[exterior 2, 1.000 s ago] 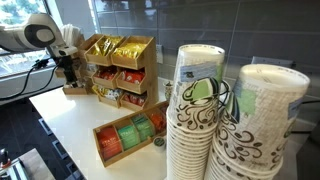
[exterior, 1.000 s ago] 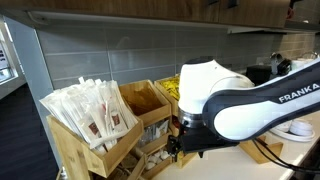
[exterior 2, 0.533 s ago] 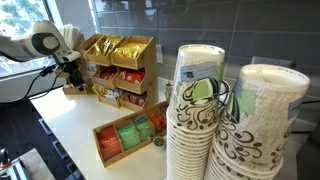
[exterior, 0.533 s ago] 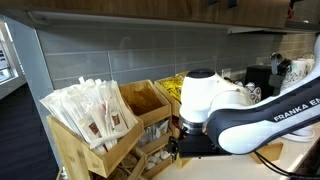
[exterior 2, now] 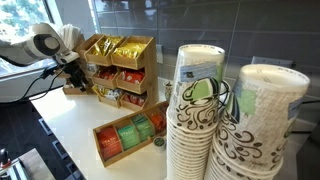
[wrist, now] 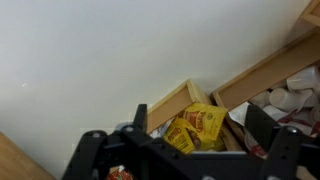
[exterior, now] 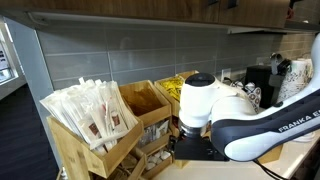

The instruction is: Take the yellow packet off of the rack

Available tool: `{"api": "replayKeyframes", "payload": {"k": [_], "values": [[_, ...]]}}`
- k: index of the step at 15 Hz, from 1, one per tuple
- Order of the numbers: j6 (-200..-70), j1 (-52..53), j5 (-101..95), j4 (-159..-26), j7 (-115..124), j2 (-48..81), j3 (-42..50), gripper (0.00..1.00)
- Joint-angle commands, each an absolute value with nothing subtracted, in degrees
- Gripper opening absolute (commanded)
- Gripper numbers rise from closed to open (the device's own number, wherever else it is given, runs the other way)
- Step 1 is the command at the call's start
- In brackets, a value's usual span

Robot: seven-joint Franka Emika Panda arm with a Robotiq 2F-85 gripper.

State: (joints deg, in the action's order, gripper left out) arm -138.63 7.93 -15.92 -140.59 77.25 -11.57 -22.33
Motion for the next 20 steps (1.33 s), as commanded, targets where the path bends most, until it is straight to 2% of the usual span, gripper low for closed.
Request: {"api": "replayKeyframes", "payload": {"k": [1, 7, 8, 9, 11, 16, 17, 18, 19, 20], "values": [[-141.0, 7.8, -20.9, -141.6, 83.2, -10.8, -22.5, 1.00], [-143.3, 7.9, -27.0, -141.5, 90.0, -9.2, -22.2, 0.98], [-143.7, 7.9, -27.9, -141.4, 91.0, -9.0, -22.1, 0.89], [-144.0, 7.9, -28.7, -141.4, 92.0, -8.9, -22.1, 0.85], [-145.1, 7.9, -30.3, -141.5, 93.7, -8.7, -21.8, 0.60], [-146.6, 8.0, -32.6, -141.4, 96.7, -8.1, -21.4, 0.21], [-146.8, 8.0, -32.8, -141.3, 97.1, -7.9, -21.3, 0.23], [-146.9, 8.1, -33.0, -141.2, 97.4, -7.8, -21.3, 0.57], [-147.2, 8.1, -33.1, -141.2, 97.7, -7.7, -21.2, 0.51], [-148.2, 8.2, -32.9, -141.3, 97.7, -7.5, -21.0, 0.51]]}}
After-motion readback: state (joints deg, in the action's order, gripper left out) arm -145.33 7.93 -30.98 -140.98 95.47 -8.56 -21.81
